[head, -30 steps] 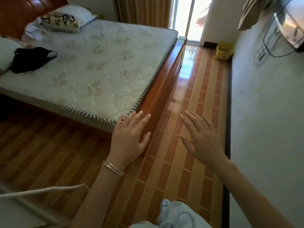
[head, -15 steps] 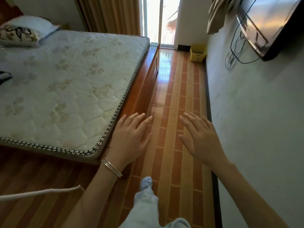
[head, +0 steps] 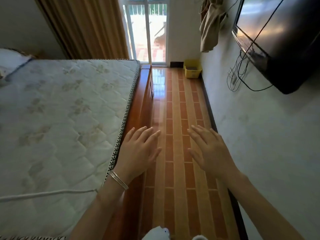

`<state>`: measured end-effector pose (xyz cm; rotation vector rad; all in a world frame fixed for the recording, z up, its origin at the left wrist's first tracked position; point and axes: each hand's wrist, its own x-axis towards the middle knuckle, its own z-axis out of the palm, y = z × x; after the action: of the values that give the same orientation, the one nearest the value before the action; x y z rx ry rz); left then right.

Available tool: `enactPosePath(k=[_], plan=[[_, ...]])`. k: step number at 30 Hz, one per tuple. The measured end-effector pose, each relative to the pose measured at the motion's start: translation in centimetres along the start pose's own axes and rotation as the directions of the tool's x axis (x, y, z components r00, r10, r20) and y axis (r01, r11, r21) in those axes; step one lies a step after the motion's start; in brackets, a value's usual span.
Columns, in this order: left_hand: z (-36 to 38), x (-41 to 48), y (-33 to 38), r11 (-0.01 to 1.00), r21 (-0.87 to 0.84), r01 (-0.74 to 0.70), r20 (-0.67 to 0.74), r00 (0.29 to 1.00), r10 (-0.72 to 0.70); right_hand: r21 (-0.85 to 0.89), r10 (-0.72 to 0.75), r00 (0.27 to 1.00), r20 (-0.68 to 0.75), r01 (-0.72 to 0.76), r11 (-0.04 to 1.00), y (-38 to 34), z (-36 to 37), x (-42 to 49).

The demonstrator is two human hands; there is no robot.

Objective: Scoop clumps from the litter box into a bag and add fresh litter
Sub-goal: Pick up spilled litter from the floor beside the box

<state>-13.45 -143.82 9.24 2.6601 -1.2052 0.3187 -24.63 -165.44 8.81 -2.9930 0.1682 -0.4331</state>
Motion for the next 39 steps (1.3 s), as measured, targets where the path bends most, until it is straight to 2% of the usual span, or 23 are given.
enactPosePath(k=[8, 18, 24, 32, 39], plan=[[4.2, 8.9, -3.7, 0.997, -0.037, -0.066, 0.043, 0.997, 0.068, 0.048, 0.088, 0.996, -0.006, -0.088, 0.995, 3.7, 2.0, 8.3], [10.1, 23.7, -8.2, 0.999, -0.039, -0.013, 0.096, 0.995, 0.017, 0.029, 0.123, 0.982, 0.142, -0.129, 0.991, 12.7, 8.7, 22.0], [11.8, 34.9, -11.8, 1.0, -0.02, -0.012, 0.062, 0.998, 0.013, 0.061, 0.065, 0.991, 0.117, -0.073, 0.996, 17.9, 9.5, 33.1], [14.7, 45.5, -15.7, 0.998, -0.057, -0.029, -0.009, 1.0, 0.029, 0.074, 0.035, 0.999, -0.022, -0.033, 0.997, 21.6, 11.5, 43.3], [18.7, 55.0, -21.6, 0.996, -0.065, -0.068, 0.03, 0.997, 0.07, 0.019, 0.071, 0.997, 0.014, -0.072, 0.997, 24.5, 16.4, 52.8]])
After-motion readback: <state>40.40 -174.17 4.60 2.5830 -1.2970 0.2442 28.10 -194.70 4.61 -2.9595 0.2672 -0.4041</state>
